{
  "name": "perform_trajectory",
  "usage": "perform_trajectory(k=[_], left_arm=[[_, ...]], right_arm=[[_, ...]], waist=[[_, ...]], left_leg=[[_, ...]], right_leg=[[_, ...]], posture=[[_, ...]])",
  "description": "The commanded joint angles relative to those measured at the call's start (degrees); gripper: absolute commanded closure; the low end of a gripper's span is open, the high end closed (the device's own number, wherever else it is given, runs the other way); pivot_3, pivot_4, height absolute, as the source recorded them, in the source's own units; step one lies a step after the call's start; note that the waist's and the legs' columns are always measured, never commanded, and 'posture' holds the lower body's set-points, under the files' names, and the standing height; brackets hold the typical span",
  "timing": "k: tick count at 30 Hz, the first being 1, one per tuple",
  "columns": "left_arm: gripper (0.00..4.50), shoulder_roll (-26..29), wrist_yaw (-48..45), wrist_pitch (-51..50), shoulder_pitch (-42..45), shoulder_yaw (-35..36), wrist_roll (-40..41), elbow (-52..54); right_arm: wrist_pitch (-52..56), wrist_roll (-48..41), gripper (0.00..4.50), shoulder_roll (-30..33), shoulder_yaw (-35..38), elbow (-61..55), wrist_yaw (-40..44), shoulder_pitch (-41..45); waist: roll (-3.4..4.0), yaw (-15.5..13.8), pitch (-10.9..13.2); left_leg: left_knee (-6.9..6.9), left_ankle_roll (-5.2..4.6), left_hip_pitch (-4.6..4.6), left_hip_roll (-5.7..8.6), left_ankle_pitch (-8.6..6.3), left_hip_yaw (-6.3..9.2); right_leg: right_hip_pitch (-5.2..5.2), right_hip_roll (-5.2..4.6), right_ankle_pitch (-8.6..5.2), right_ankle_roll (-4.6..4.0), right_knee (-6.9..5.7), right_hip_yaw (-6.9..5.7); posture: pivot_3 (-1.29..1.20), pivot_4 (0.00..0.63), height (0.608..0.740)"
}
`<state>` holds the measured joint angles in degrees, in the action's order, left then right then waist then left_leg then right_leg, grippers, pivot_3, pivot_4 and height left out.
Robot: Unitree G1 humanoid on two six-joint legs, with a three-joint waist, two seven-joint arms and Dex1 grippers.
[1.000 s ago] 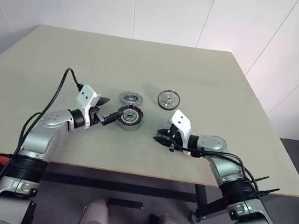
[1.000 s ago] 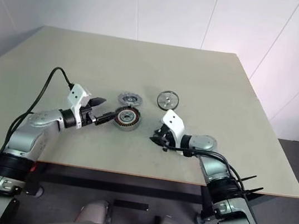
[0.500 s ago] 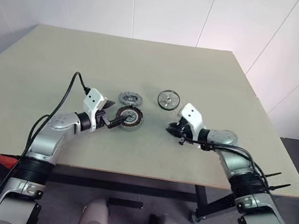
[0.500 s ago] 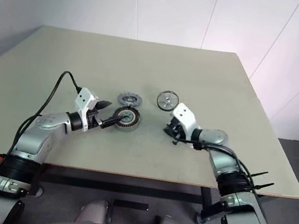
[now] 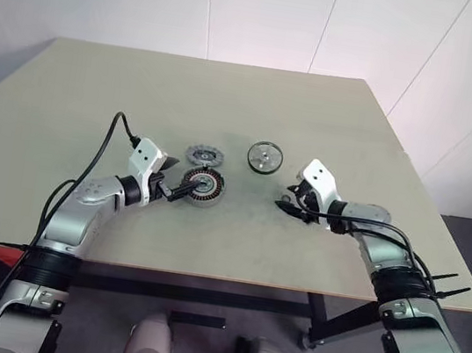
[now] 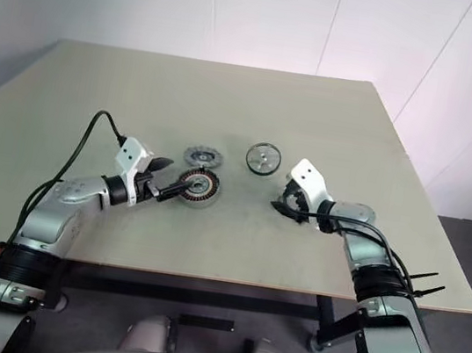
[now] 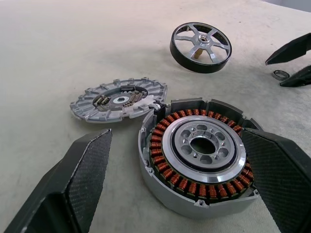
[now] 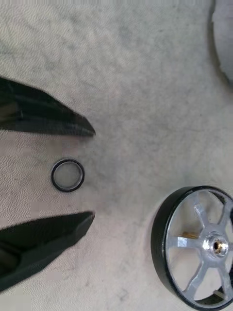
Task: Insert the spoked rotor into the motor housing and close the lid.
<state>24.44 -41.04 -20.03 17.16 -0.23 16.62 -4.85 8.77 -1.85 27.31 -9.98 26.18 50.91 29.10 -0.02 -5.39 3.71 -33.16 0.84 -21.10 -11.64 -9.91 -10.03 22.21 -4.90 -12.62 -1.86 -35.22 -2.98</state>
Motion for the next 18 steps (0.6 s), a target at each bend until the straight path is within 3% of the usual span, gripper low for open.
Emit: perform_trajectory(k=[1,8,18], left_arm=[[0.0,0.8,-0.2,0.3,1.0,0.7,0.0,1.9],[0.0,1.0,-0.9,1.1,1.6,0.5,-0.2,0.3],[0.0,4.2,-2.8,2.4,-0.2,2.7,-0.1,-0.7]], right_arm=[[1.0,-2.8,0.89,-0.3,1.2,-9.2,1.3,1.1],[0.7,0.2,0.89,-2.3,-6.3,-17.7,6.0,4.8],[-19.4,15.2,0.89,-3.6,-20.1,0.2,7.9,15.3]], waist=[[0.01,0.0,0.0],[0.0,0.0,0.0],[-0.01,0.1,0.0]], left_leg=[[0.0,0.0,-0.03,-0.01,0.0,0.0],[0.02,0.02,-0.08,-0.08,0.01,-0.01],[-0.01,0.03,-0.13,-0.05,0.01,-0.01]], right_leg=[[0.02,0.01,0.0,0.0,0.0,0.0],[0.09,0.07,0.0,0.0,-0.01,0.0],[0.11,0.04,0.0,0.0,-0.02,0.01]], posture=[[0.0,0.0,0.74],[0.0,0.0,0.74],[0.0,0.0,0.74]])
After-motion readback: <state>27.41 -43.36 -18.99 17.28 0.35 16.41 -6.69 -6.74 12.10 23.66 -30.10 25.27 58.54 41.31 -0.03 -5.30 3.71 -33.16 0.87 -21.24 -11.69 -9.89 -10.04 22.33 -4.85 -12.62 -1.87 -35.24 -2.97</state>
